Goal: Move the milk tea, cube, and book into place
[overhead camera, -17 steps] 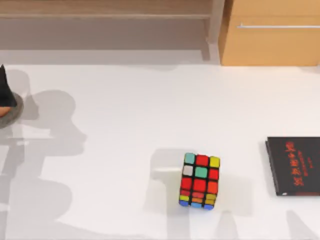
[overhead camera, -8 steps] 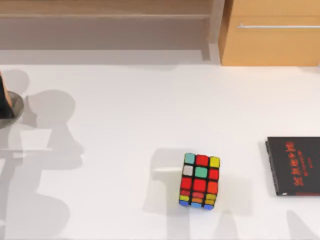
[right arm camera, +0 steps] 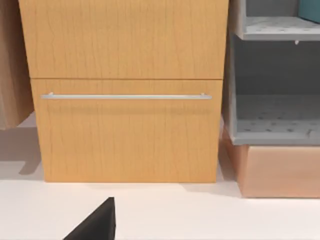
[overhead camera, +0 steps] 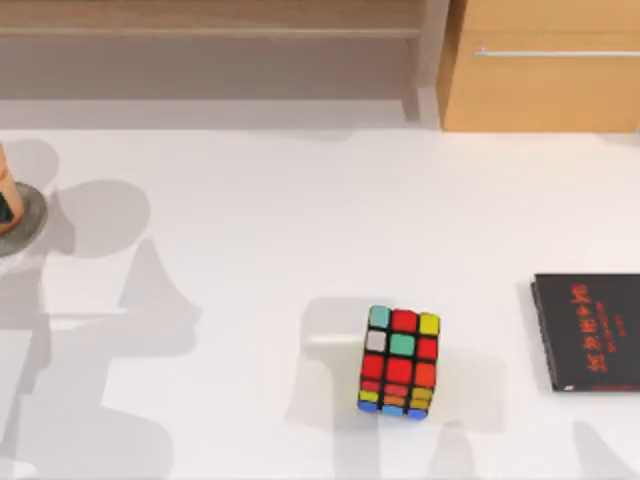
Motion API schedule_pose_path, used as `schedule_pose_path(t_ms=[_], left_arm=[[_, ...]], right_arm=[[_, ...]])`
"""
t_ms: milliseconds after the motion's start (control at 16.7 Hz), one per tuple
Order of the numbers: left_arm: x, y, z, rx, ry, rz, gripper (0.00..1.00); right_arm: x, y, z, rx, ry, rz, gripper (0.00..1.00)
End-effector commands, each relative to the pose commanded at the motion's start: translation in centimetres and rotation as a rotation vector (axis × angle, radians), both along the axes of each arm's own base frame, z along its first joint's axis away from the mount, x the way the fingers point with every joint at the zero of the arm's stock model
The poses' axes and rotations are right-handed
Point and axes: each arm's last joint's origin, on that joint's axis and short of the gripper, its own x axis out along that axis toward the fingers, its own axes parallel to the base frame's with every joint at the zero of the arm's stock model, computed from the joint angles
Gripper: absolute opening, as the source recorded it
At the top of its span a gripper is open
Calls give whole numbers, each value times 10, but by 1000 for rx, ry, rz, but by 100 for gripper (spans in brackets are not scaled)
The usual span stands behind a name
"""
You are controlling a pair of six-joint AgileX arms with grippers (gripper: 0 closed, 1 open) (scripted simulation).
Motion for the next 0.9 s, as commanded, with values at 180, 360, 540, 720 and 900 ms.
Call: schedule_pose_path(t_ms=[180,360,540,720,900], left_arm=[[-7,-1,13,1,-2,-4,100],[-8,-1,16,0,-1,-4,100],[-7,-2,16,2,-5,-9,100],[7,-5,30,-9,-36,-28,100],[43,-21,52,-60,-45,-90,100]], right_arm=[[0,0,0,0,0,0,100],[0,0,0,0,0,0,100],[0,0,0,0,0,0,100],[0,0,0,0,0,0,100],[0,0,0,0,0,0,100]])
